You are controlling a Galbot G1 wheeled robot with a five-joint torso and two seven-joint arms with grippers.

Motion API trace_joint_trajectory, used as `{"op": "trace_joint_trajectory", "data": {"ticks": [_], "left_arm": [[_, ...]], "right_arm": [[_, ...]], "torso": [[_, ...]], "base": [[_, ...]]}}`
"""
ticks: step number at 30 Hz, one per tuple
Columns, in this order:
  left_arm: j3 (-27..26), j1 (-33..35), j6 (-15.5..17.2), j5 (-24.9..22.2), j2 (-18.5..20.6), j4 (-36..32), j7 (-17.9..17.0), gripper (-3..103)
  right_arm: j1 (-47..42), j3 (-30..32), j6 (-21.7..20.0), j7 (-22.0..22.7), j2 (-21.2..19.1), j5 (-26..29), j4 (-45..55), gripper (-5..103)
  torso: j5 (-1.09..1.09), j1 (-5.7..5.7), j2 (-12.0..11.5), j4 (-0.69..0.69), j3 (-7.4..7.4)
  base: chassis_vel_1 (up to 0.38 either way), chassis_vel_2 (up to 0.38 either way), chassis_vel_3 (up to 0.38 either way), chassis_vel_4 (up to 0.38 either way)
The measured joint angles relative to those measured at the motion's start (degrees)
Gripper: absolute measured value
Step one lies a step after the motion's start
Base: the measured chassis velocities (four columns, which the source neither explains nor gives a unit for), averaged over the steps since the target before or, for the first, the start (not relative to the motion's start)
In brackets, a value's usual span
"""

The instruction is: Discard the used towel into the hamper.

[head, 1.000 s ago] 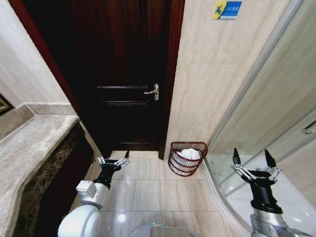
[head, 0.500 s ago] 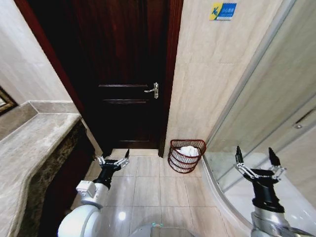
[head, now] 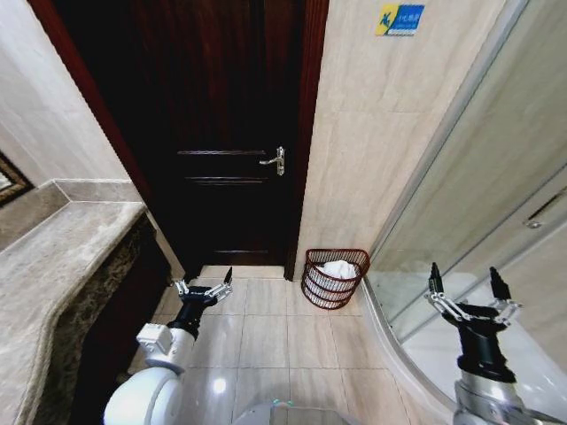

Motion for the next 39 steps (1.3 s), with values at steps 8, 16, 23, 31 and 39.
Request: {"op": "trace_joint_trajectory", "data": {"ticks": [8, 16, 23, 31, 39], "left_arm": [[0.00, 0.02, 0.00, 0.00, 0.00, 0.00, 0.00, 100], [0.00, 0.00, 0.00, 0.00, 0.00, 0.00, 0.00, 100], [0.00, 0.00, 0.00, 0.00, 0.00, 0.00, 0.00, 100], [0.00, 0.00, 0.00, 0.00, 0.00, 0.00, 0.00, 100], [0.00, 0.00, 0.00, 0.00, 0.00, 0.00, 0.00, 100]], "right_arm": [[0.41, 1.12, 0.10, 0.65, 0.00, 0.24, -0.63, 100], [-0.32, 1.55, 0.94, 0.02, 0.00, 0.61, -0.63, 100], [-0.56, 1.68, 1.15, -0.30, 0.00, 0.86, -0.55, 100], [-0.56, 1.31, 1.21, -0.80, 0.00, 0.81, -0.48, 100], [-0.47, 1.24, 1.32, -0.98, 0.00, 0.89, -0.93, 100]], "torso": [[-0.01, -0.08, 0.03, -0.01, -0.03], [-0.01, 0.00, 0.00, 0.00, 0.00], [-0.01, -0.02, 0.01, 0.00, -0.01], [-0.01, -0.03, 0.01, 0.00, -0.01], [-0.01, -0.03, 0.01, -0.01, -0.01]], "base": [[0.099, -0.101, -0.082, 0.089], [-0.003, 0.022, 0.020, -0.020], [0.000, 0.000, 0.000, 0.000], [-0.014, -0.009, -0.010, -0.014], [-0.095, -0.081, -0.076, -0.075]]}}
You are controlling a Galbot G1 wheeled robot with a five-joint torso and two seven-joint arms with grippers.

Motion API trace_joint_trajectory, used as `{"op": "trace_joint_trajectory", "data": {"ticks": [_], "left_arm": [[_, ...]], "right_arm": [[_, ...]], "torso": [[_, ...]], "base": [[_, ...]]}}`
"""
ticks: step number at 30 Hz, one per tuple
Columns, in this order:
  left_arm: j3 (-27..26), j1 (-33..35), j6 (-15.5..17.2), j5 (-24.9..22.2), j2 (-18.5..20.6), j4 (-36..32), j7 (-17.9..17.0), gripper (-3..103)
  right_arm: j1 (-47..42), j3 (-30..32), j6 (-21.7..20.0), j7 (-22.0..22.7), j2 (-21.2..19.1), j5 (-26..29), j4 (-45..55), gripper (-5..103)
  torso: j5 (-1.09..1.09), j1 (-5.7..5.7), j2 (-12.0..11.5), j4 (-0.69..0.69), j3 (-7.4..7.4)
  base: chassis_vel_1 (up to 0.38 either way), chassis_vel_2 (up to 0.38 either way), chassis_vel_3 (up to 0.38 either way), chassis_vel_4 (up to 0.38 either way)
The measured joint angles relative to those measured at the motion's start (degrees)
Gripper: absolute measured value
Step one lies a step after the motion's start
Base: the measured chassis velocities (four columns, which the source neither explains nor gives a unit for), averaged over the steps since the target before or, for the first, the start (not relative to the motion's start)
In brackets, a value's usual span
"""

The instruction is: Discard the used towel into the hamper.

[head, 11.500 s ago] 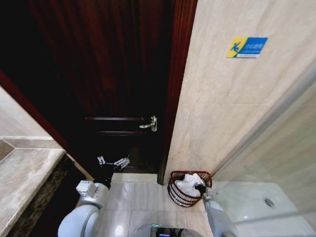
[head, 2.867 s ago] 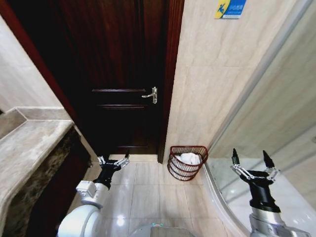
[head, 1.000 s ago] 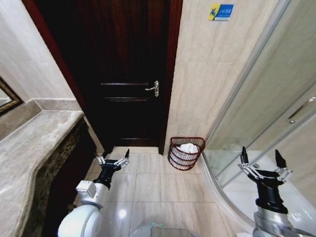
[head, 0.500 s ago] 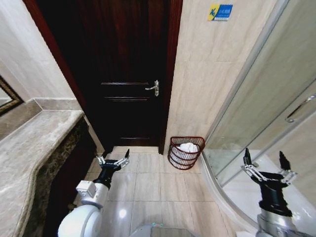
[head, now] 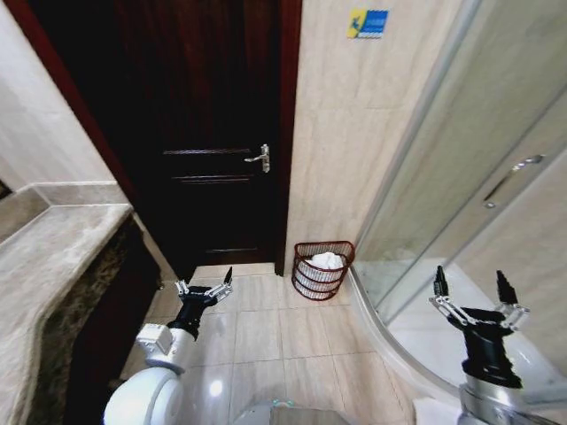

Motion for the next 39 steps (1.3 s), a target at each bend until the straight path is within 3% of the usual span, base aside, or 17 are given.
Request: {"op": "trace_joint_trajectory", "data": {"ticks": [30, 34, 39], "left_arm": [[0.00, 0.00, 0.00, 0.00, 0.00, 0.00, 0.00, 100], [0.00, 0.00, 0.00, 0.00, 0.00, 0.00, 0.00, 100], [0.00, 0.00, 0.00, 0.00, 0.00, 0.00, 0.00, 100]], "right_arm": [[2.06, -1.05, -1.94, 0.99, 0.00, -1.27, -1.12, 100], [2.24, -1.10, -2.58, 1.95, 0.00, -1.84, -0.66, 100], [1.58, -1.48, -6.12, 7.74, 0.00, -2.06, 0.94, 100]], "torso": [[0.01, 0.00, 0.00, 0.01, 0.00], [0.00, 0.00, 0.00, 0.02, 0.00], [0.01, 0.01, 0.00, 0.00, 0.00]], "base": [[-0.125, -0.121, -0.121, -0.122], [-0.102, -0.125, -0.127, -0.118], [-0.127, -0.137, -0.130, -0.128]]}}
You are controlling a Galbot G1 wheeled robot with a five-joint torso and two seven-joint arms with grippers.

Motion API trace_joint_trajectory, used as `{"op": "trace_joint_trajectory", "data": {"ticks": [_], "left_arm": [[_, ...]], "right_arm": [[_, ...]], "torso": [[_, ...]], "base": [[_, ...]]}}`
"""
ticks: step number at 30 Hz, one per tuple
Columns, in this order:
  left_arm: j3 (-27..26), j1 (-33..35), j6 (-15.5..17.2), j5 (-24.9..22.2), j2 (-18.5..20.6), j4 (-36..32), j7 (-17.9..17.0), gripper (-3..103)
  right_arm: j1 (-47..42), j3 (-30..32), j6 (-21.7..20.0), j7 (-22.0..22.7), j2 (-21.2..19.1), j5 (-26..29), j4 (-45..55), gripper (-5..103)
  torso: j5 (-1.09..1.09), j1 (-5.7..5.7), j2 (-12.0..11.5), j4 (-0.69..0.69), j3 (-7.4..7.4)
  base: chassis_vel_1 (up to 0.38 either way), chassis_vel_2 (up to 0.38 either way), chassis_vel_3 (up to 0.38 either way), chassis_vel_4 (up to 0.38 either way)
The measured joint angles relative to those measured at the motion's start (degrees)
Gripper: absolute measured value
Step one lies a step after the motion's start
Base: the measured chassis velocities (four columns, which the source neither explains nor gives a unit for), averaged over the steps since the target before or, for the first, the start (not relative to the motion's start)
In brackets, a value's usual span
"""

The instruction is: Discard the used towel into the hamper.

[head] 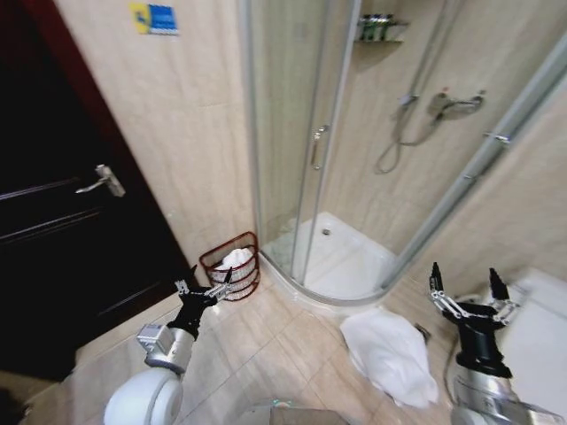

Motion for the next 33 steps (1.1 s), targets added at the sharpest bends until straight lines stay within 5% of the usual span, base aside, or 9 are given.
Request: {"op": "trace_joint_trajectory", "data": {"ticks": [11, 33], "left_arm": [[0.00, 0.00, 0.00, 0.00, 0.00, 0.00, 0.00, 100], [0.00, 0.00, 0.00, 0.00, 0.00, 0.00, 0.00, 100]], "right_arm": [[-1.04, -0.54, -8.04, 13.16, 0.00, -1.32, 2.37, 100], [-0.26, -1.41, -9.42, 15.92, 0.00, -1.99, 1.56, 100]], "torso": [[0.01, 0.00, 0.00, 0.01, 0.00], [0.01, 0.00, 0.00, -0.01, 0.00]], "base": [[-0.120, -0.118, -0.124, -0.118], [-0.118, -0.124, -0.125, -0.127]]}}
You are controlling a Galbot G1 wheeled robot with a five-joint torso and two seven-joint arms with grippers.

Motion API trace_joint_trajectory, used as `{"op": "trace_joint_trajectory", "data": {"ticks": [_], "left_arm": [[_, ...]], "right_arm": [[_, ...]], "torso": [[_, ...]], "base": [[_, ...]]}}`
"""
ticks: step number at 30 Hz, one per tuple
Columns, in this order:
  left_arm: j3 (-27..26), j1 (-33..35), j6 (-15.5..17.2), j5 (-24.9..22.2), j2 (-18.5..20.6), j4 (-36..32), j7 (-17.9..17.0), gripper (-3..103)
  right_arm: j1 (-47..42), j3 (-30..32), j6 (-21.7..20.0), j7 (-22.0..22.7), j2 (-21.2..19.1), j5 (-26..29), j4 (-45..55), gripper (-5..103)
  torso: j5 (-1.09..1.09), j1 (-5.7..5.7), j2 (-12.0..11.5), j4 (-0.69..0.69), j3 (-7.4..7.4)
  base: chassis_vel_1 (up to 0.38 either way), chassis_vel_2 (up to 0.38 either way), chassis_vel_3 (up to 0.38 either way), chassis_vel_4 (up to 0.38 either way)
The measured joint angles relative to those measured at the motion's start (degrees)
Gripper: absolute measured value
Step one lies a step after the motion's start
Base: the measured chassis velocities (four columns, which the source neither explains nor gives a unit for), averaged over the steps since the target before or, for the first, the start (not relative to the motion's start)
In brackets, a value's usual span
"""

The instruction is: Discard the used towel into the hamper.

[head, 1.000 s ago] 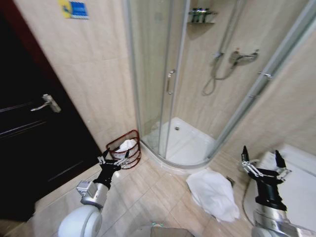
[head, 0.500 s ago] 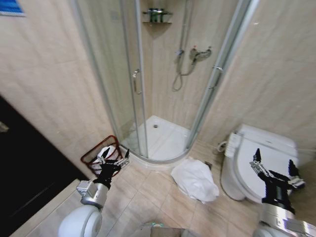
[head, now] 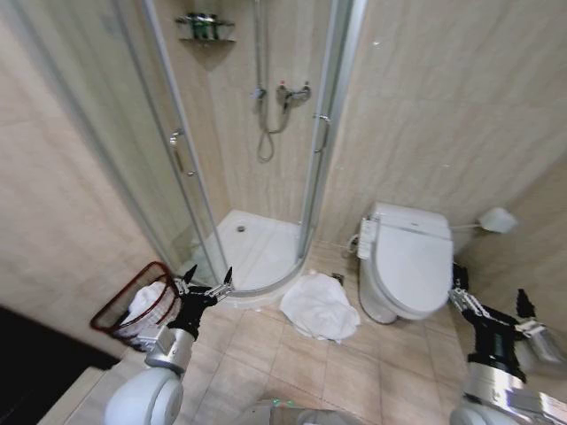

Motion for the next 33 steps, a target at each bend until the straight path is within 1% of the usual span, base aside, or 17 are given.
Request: {"op": "trace_joint_trajectory", "data": {"ticks": [1, 4, 7, 14, 22, 23, 31, 32, 33], "left_arm": [[0.00, 0.00, 0.00, 0.00, 0.00, 0.00, 0.00, 100], [0.00, 0.00, 0.00, 0.00, 0.00, 0.00, 0.00, 100], [0.00, 0.01, 0.00, 0.00, 0.00, 0.00, 0.00, 100], [0.00, 0.01, 0.00, 0.00, 0.00, 0.00, 0.00, 100], [0.00, 0.01, 0.00, 0.00, 0.00, 0.00, 0.00, 100], [0.00, 0.01, 0.00, 0.00, 0.00, 0.00, 0.00, 100], [0.00, 0.01, 0.00, 0.00, 0.00, 0.00, 0.00, 100], [0.00, 0.01, 0.00, 0.00, 0.00, 0.00, 0.00, 100], [0.00, 0.00, 0.00, 0.00, 0.00, 0.00, 0.00, 100]], "right_arm": [[0.04, 0.00, 0.06, 0.01, 0.00, -0.19, -0.14, 100], [0.36, -0.23, 0.57, 0.50, 0.00, -1.47, -0.74, 100], [0.80, -0.70, 1.19, 1.01, 0.00, -3.03, -1.16, 100], [1.01, -0.73, 1.16, 1.70, 0.00, -3.57, -1.16, 100], [0.89, -0.82, 1.40, 2.18, 0.00, -2.94, -1.57, 100], [0.89, -0.82, 1.40, 2.18, 0.00, -2.94, -1.57, 100], [0.68, -0.85, 1.73, 1.28, 0.00, -2.52, -1.93, 100], [0.68, -0.85, 1.73, 1.28, 0.00, -2.52, -1.93, 100], [0.41, -0.72, 2.00, 0.56, 0.00, -1.81, -2.05, 100]], "torso": [[-0.03, 0.00, 0.00, -0.01, 0.00], [0.00, -0.01, 0.00, -0.01, 0.00], [-0.01, -0.01, 0.00, 0.03, 0.00], [-0.02, -0.10, -0.19, 0.04, -0.10], [-0.01, -1.28, -2.69, 0.03, -1.40], [-0.01, -1.28, -2.69, 0.03, -1.40], [-0.01, -2.57, -5.62, 0.03, -3.05], [-0.01, -2.57, -5.62, 0.03, -3.05], [-0.01, -2.75, -6.06, 0.03, -3.30]], "base": [[-0.130, -0.111, -0.090, -0.135], [-0.077, -0.097, -0.090, -0.073], [0.000, 0.000, 0.000, 0.000], [0.000, 0.000, 0.000, 0.000], [0.000, 0.000, 0.000, 0.000], [0.000, 0.000, 0.000, 0.000], [0.000, 0.000, 0.000, 0.000], [0.000, 0.000, 0.000, 0.000], [0.000, 0.000, 0.000, 0.000]]}}
